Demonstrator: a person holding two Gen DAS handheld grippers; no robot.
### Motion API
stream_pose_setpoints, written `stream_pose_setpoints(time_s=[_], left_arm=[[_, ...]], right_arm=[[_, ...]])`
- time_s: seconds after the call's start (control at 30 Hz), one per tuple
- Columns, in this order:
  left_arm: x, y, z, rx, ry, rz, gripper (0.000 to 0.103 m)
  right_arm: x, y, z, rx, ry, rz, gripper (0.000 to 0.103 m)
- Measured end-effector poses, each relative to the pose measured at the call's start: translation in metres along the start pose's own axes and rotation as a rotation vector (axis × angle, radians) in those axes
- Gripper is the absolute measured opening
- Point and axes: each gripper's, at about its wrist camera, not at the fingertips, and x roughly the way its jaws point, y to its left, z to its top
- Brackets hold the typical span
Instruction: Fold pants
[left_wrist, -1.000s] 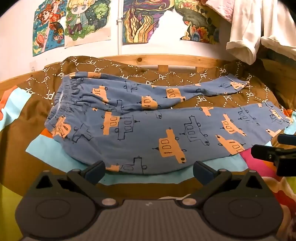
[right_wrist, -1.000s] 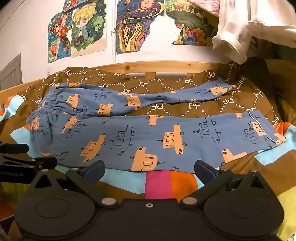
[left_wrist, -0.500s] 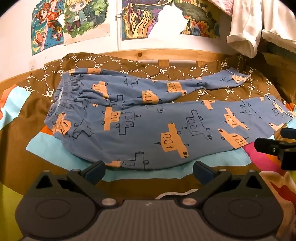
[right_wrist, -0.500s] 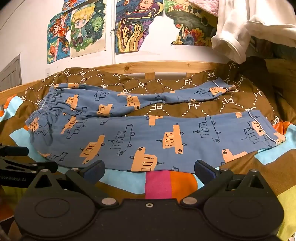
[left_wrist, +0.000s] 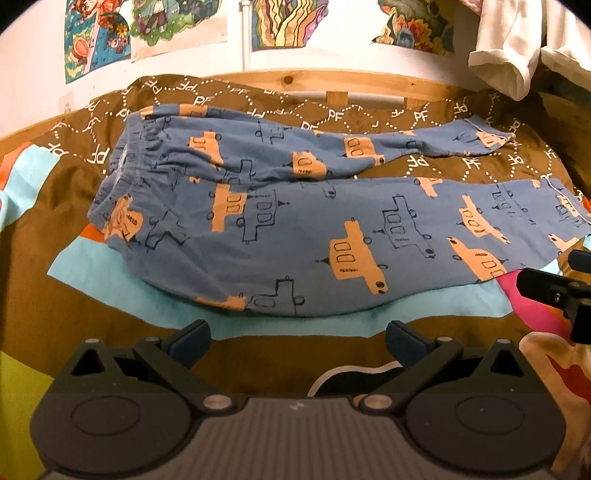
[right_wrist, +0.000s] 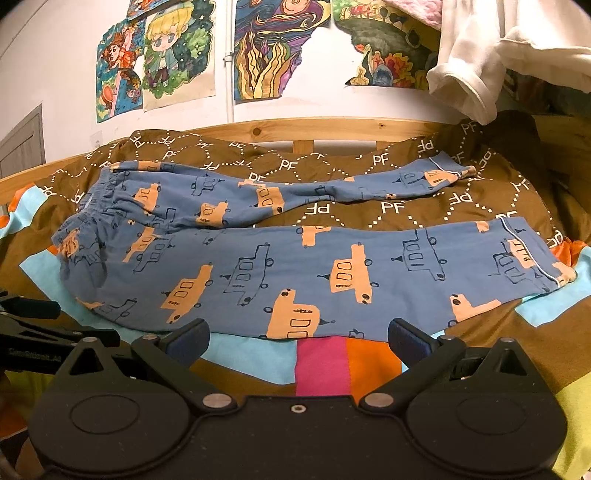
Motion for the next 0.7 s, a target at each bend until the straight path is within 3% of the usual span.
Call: stream_pose_setpoints(time_s=[0.7], left_arm=[[0.0069, 0.0071, 0.0015, -0.003, 0.065, 0.016, 0.103]], right_arm=[[0.0047, 0.0037, 0.0037, -0.006, 0.009, -0.004, 0.102]])
